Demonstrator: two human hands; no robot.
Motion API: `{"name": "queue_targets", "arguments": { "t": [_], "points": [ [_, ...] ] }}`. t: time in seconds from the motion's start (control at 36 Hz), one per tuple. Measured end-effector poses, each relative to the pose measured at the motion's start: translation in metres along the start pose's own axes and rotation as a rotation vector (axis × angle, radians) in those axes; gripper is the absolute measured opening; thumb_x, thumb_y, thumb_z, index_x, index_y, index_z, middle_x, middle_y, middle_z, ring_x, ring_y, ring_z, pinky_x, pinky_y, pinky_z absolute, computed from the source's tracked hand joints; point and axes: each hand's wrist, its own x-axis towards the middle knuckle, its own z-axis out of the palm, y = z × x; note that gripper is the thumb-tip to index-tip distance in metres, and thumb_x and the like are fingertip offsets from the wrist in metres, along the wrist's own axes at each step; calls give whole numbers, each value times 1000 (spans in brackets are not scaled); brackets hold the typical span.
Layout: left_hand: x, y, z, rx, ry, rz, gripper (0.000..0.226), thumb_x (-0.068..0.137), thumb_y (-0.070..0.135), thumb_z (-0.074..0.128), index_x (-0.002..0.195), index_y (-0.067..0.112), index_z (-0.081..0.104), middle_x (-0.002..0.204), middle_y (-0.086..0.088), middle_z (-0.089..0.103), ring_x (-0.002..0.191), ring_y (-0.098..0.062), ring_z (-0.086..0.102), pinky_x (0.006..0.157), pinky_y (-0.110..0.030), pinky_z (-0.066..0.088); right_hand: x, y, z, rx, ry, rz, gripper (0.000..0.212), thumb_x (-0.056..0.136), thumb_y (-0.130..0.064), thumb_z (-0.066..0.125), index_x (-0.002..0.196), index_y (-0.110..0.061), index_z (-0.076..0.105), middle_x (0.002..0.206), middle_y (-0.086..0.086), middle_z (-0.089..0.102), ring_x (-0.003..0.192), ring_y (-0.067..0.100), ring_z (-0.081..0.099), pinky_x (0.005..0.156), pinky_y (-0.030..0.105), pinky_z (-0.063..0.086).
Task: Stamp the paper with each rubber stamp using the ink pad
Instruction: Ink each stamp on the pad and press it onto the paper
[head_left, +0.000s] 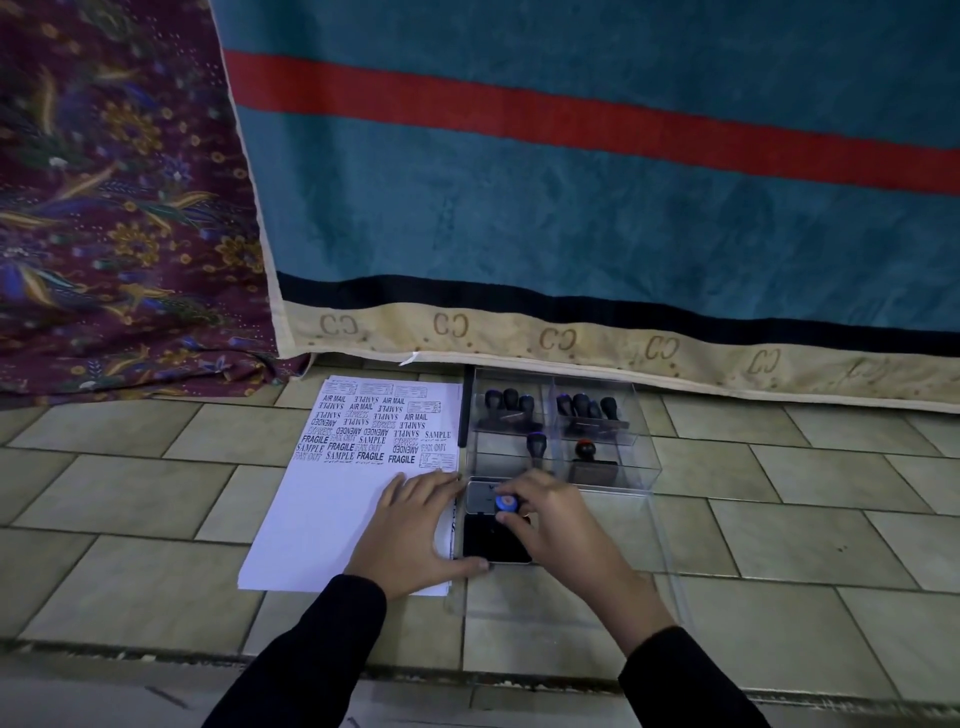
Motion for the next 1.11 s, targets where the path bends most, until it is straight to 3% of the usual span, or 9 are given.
{"name": "queue_targets", "arguments": {
  "t": [0.31,0.42,0.58,0.69,0.75,0.81,0.92,1.03,1.11],
  "points": [
    [1,0,0,-5,-7,6,103,59,88,50,144,34,28,148,19,27,139,2,17,118,-35,-2,0,-10,9,-78,-11,29,17,81,-12,66,98,-8,65,99,6,63,87,22,62,79,33,51],
    [1,-1,0,-82,11,8,82,73,78,45,142,33,33,143,22,32,138,0,22,119,-36,4,4,-10,8,-65,-20,44,16,79,-11,67,94,-7,66,98,6,64,87,22,63,78,32,51],
    [5,-1,-26,-937,39,-301,41,83,53,48,121,39,55,128,25,55,125,5,41,106,-31,28,-8,-6,12,-2,9,57,18,78,-8,70,96,-9,67,98,7,65,88,22,63,80,38,54],
    [7,-17,-41,-1156,238,-376,37,81,51,62,114,34,61,130,9,59,123,-3,51,109,-34,31,-14,-6,19,37,57,68,24,79,-8,70,103,-12,68,101,5,65,88,19,66,84,33,55],
    [5,-25,-43,-1016,364,-387,22,92,30,58,114,29,59,125,11,62,120,-2,52,109,-33,34,-16,-4,17,45,59,63,28,80,-9,69,108,-12,67,103,5,66,91,17,65,86,29,54],
    [2,-38,-42,-717,420,-382,24,94,19,56,117,27,58,126,13,58,123,-7,49,109,-33,34,-13,-4,13,39,44,63,27,80,-10,69,107,-11,68,101,5,66,89,17,66,86,28,55],
    [1,-67,-31,-61,340,-348,38,94,31,54,130,20,51,143,-1,47,140,-23,30,116,-49,16,6,-13,1,102,77,62,24,79,-8,71,103,-7,69,97,8,64,82,17,67,80,10,52],
    [-2,-77,-19,82,218,-382,46,96,43,44,139,26,43,156,2,28,147,-19,12,115,-54,2,42,-28,-6,172,126,49,30,79,-8,72,109,-7,67,104,9,66,85,15,68,80,5,49],
    [-1,-76,-18,94,219,-391,46,96,44,44,138,26,43,156,2,28,146,-19,16,116,-54,2,68,-35,1,176,81,41,29,79,-7,70,108,-6,67,107,12,67,87,17,67,85,23,55]
  ]
}}
